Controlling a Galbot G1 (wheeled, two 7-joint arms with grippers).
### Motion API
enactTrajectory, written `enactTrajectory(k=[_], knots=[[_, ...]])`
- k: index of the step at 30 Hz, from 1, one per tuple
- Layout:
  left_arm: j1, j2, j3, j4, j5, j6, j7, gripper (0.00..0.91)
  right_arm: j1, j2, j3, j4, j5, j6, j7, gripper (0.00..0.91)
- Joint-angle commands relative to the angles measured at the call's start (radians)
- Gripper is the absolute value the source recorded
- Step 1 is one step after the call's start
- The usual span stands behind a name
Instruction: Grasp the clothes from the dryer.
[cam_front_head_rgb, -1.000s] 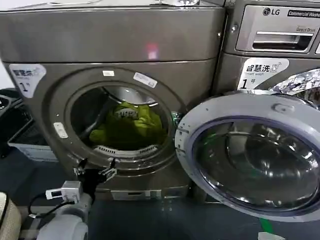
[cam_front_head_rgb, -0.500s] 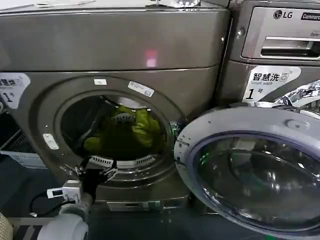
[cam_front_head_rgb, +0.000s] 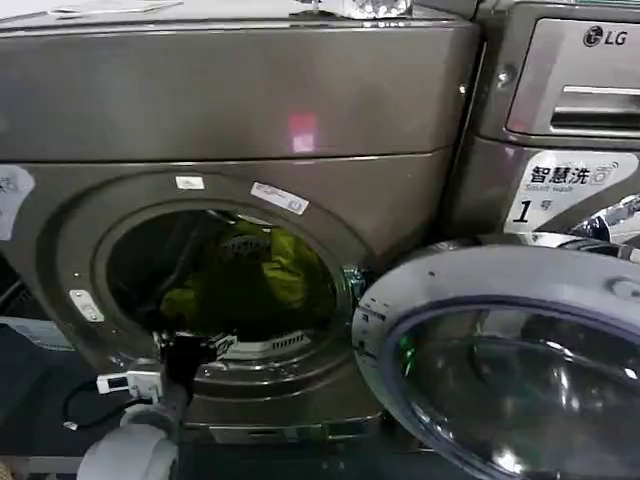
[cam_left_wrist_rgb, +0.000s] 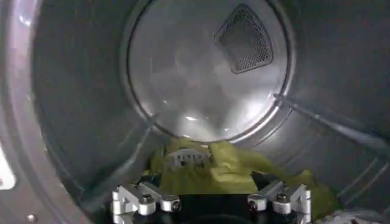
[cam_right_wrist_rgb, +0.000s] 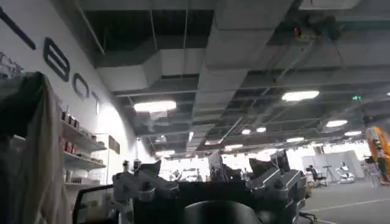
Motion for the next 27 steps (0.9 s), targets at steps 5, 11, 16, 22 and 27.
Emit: enactTrajectory(k=[5, 11, 16, 22, 27], knots=[[-0.003, 0.001, 0.002, 0.009, 0.034, 0.049, -0.006, 0.907, 0.002, 0.008, -0.004, 0.005, 0.0, 0.016, -0.003, 0.907], [-0.021, -0.001, 0.003, 0.031, 0.052, 0.049, -0.008, 0.907, 0.001, 0.013, -0.005, 0.007, -0.002, 0.022, -0.006, 0.907], [-0.078, 0.004, 0.004, 0.09, 0.092, 0.01, 0.0, 0.907, 0.002, 0.013, -0.009, 0.011, -0.002, 0.023, -0.005, 0.907], [-0.224, 0.0, -0.003, 0.267, 0.105, -0.053, 0.0, 0.907, 0.003, 0.012, -0.013, 0.016, -0.001, 0.026, -0.005, 0.907], [-0.382, -0.008, -0.003, 0.499, 0.178, -0.191, -0.003, 0.907, -0.003, 0.005, -0.007, 0.009, -0.001, 0.026, -0.005, 0.907]])
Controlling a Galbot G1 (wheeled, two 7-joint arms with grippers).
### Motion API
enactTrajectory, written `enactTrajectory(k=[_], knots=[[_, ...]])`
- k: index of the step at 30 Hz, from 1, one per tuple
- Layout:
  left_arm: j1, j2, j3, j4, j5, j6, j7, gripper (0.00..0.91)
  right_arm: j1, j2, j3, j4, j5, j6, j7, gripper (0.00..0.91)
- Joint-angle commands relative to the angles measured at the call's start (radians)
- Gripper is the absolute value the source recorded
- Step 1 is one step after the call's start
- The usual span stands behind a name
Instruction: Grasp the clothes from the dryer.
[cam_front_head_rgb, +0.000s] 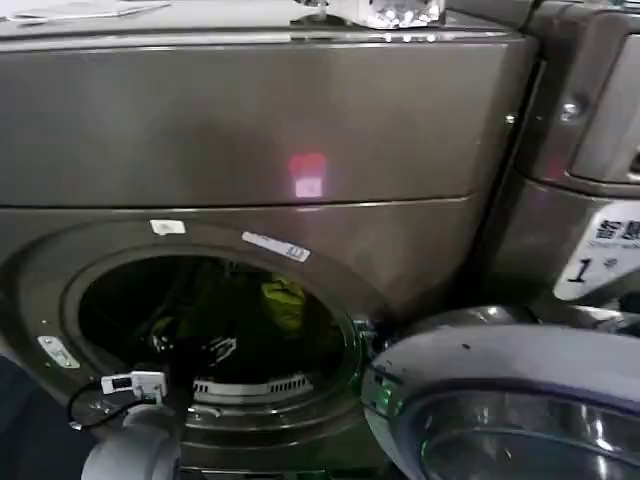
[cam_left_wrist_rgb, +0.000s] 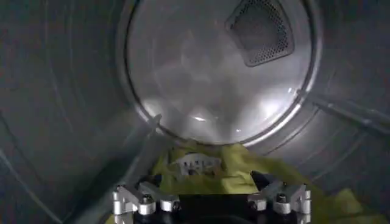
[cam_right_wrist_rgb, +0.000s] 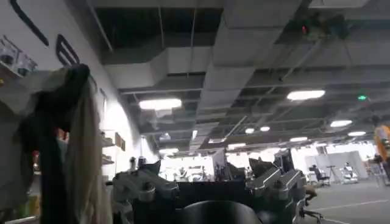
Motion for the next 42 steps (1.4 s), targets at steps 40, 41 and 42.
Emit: enactTrajectory(k=[40, 41, 42], knots=[[-0.806, -0.047, -0.017, 1.027, 1.441, -0.828, 0.975, 0.907, -0.001, -0.007, -0.029, 0.014, -0.002, 0.005, -0.002, 0.907], [-0.819, -0.048, -0.019, 1.032, 1.453, -0.843, 1.022, 0.907, -0.002, -0.008, -0.03, 0.014, -0.002, 0.006, -0.002, 0.907], [-0.826, -0.048, -0.019, 1.042, 1.472, -0.844, 1.045, 0.907, -0.001, -0.008, -0.03, 0.015, -0.002, 0.006, -0.002, 0.907]])
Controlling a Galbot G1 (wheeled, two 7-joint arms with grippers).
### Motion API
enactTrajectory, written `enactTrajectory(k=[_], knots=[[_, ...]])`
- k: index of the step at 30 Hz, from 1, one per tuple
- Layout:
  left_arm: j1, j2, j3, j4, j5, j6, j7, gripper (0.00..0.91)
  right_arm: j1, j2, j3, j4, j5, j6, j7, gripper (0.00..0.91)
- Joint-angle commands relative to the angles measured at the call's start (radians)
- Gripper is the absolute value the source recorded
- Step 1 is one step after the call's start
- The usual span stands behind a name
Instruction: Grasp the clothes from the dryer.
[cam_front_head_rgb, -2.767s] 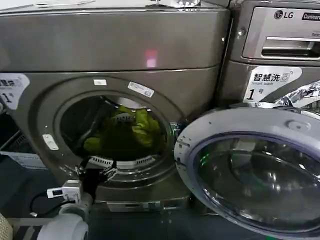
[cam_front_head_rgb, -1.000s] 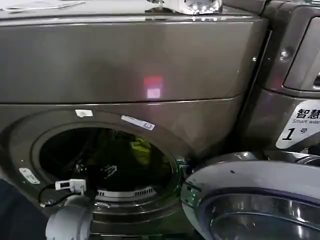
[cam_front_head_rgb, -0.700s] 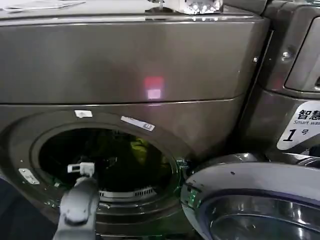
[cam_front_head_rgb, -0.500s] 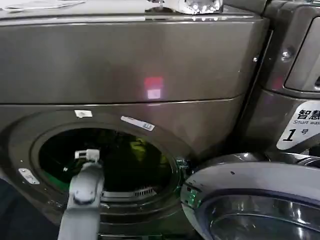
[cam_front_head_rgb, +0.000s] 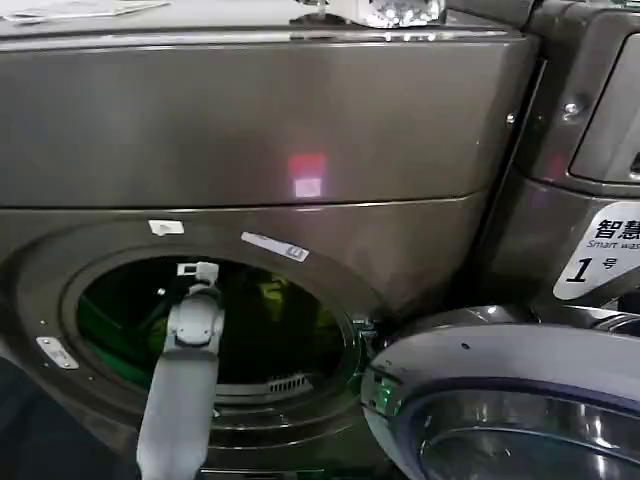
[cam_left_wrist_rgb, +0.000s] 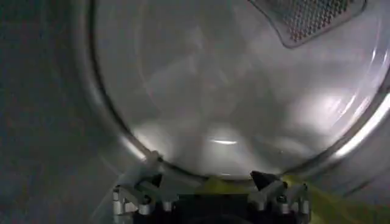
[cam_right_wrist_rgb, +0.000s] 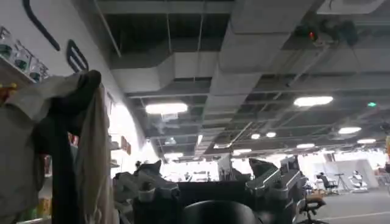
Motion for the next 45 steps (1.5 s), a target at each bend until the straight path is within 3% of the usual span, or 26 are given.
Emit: enactTrajectory(k=[1, 4, 11, 18, 36, 45], knots=[[-0.103, -0.004, -0.002, 0.102, 0.52, -0.26, 0.475, 0.907, 0.0, -0.002, -0.004, 0.004, 0.0, 0.001, 0.0, 0.907], [-0.124, 0.0, -0.01, 0.128, 0.457, -0.253, 0.595, 0.907, 0.002, -0.001, -0.007, 0.006, 0.0, 0.002, 0.0, 0.907], [-0.139, 0.003, -0.028, 0.16, 0.444, -0.345, 0.724, 0.907, 0.005, -0.001, -0.014, 0.008, 0.0, 0.004, -0.006, 0.907], [-0.164, 0.012, -0.03, 0.192, 0.372, -0.387, 0.751, 0.907, 0.009, -0.005, -0.018, 0.011, -0.003, 0.006, -0.006, 0.907], [-0.204, 0.006, -0.011, 0.299, 0.447, -0.355, 0.716, 0.907, 0.017, 0.001, -0.036, 0.018, -0.005, 0.006, -0.005, 0.907], [-0.205, 0.023, -0.013, 0.34, 0.38, -0.327, 0.682, 0.907, 0.021, 0.001, -0.046, 0.03, -0.004, 0.005, -0.003, 0.907]])
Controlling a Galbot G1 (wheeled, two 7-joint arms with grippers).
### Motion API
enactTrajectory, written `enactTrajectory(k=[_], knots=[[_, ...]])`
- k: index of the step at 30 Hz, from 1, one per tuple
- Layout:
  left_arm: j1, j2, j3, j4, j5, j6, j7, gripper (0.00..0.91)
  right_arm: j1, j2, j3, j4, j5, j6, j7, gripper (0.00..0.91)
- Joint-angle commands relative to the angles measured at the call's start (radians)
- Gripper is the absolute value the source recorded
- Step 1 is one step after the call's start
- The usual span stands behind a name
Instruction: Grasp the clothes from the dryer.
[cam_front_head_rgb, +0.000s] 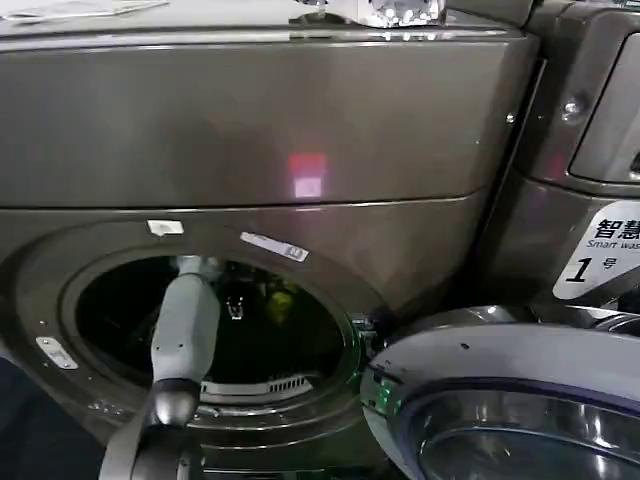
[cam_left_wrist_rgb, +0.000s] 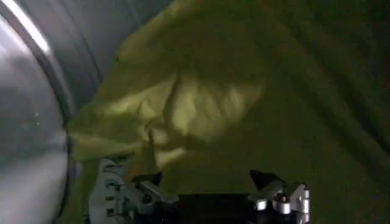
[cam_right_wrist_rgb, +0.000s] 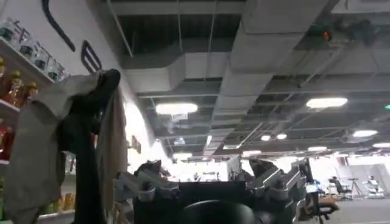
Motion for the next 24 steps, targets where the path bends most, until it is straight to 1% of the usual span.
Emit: enactTrajectory(k=[1, 14, 15, 16, 17, 19, 23, 24], knots=[[-0.002, 0.013, 0.003, 0.052, -0.047, 0.02, -0.023, 0.907, 0.003, 0.0, -0.006, 0.005, 0.001, 0.0, 0.001, 0.907], [0.003, 0.016, 0.008, 0.076, -0.121, 0.034, 0.008, 0.907, 0.006, 0.001, -0.012, 0.007, 0.001, 0.001, 0.001, 0.907], [0.003, 0.016, 0.009, 0.075, -0.127, 0.033, 0.017, 0.728, 0.006, 0.001, -0.012, 0.006, 0.001, 0.001, 0.002, 0.907], [0.002, 0.016, 0.01, 0.075, -0.128, 0.033, 0.022, 0.444, 0.006, 0.002, -0.012, 0.006, 0.001, 0.001, 0.001, 0.907], [0.001, 0.016, 0.011, 0.078, -0.131, 0.032, 0.024, 0.239, 0.007, 0.002, -0.013, 0.006, 0.001, 0.002, 0.001, 0.907], [0.001, 0.016, 0.011, 0.083, -0.142, 0.032, 0.027, 0.137, 0.009, 0.003, -0.016, 0.008, 0.001, 0.002, 0.001, 0.907], [0.003, 0.016, 0.011, 0.091, -0.151, 0.03, 0.029, 0.091, 0.011, 0.006, -0.021, 0.011, 0.001, 0.002, 0.001, 0.907], [0.004, 0.017, 0.011, 0.093, -0.151, 0.03, 0.029, 0.091, 0.011, 0.005, -0.021, 0.011, 0.001, 0.002, 0.001, 0.907]])
